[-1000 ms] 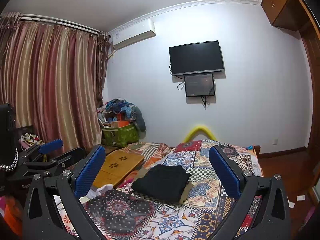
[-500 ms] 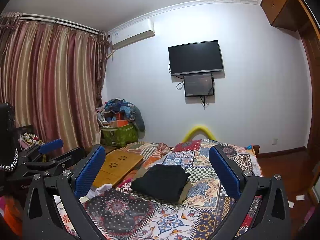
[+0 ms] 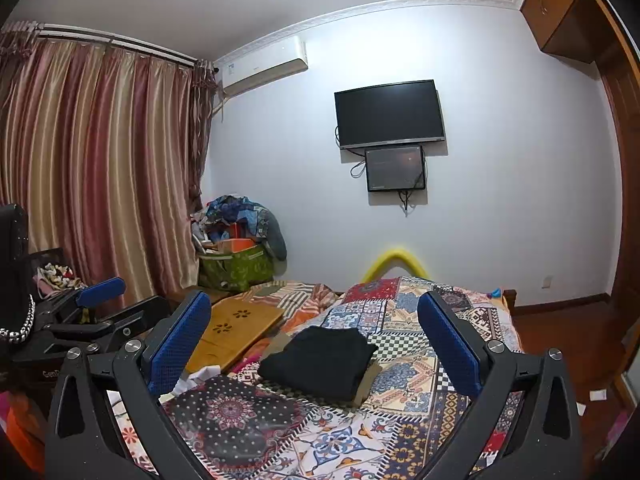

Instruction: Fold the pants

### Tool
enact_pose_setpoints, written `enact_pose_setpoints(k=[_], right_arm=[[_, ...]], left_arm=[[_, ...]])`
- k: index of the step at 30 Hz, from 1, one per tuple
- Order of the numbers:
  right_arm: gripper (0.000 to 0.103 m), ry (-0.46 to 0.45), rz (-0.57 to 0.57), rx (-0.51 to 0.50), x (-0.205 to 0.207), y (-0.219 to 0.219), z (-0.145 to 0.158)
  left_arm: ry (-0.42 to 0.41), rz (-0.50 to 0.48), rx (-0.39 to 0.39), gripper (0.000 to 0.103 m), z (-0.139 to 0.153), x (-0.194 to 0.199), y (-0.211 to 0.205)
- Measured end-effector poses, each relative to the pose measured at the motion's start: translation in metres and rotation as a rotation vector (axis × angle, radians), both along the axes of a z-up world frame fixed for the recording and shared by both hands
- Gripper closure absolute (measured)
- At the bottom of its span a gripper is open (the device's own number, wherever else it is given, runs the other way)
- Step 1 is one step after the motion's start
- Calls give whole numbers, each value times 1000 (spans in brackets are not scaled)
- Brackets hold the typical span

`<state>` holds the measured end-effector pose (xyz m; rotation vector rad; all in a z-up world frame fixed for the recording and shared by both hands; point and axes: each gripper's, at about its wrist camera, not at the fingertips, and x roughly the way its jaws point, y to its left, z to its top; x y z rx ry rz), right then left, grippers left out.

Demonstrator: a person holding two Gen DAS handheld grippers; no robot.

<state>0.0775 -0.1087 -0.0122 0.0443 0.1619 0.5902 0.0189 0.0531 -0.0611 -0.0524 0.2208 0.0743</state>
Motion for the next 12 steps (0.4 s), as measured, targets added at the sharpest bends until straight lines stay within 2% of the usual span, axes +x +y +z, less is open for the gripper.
enact_pose_setpoints(k=[12], right_arm=[[0,2,-5,-5,1,1,0]], left_arm=[[4,-11,-8,0,0,2,0]])
